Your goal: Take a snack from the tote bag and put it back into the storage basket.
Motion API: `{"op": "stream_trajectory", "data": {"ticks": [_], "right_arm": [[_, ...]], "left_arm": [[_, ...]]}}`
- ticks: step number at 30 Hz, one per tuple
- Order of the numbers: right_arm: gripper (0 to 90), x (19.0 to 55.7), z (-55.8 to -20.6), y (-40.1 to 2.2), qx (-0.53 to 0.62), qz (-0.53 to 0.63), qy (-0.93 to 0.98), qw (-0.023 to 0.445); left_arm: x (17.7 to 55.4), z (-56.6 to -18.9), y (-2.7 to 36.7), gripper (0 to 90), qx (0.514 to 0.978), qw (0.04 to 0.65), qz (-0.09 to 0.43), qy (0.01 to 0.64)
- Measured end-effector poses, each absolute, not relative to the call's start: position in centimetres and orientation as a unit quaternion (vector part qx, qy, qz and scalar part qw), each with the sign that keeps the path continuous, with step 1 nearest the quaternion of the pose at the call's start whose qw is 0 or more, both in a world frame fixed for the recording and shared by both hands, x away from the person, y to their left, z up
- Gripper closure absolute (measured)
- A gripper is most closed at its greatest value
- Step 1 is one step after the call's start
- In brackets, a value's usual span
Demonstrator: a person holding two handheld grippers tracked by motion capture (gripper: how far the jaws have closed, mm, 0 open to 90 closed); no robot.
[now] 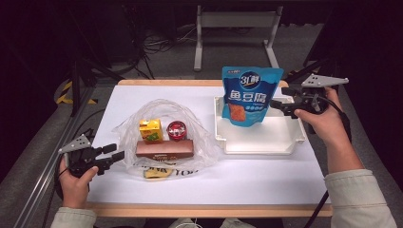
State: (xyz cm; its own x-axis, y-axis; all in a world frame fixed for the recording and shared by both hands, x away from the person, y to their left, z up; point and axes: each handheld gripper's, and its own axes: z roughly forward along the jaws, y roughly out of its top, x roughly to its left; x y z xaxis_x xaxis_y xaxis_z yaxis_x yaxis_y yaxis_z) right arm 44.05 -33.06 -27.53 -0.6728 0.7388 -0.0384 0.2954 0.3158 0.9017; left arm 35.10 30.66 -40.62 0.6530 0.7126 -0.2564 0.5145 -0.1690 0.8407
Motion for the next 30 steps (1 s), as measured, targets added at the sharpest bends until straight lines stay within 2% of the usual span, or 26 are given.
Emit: {"op": "stream_trajectory", "data": {"ticks": [18,30], "right_arm": [[26.9,41.7,-25.5,-28.7,0.254,0.533,0.79,0.163],[25.9,42.2,-26.0,-24.1,0.215,0.539,0.805,0.126]], "left_arm": [[34.8,-40.2,30.7,43.5,0.763,0.507,0.097,0.389],[34.1,-40.2,31.1,43.0,0.76,0.506,0.1,0.395]]}}
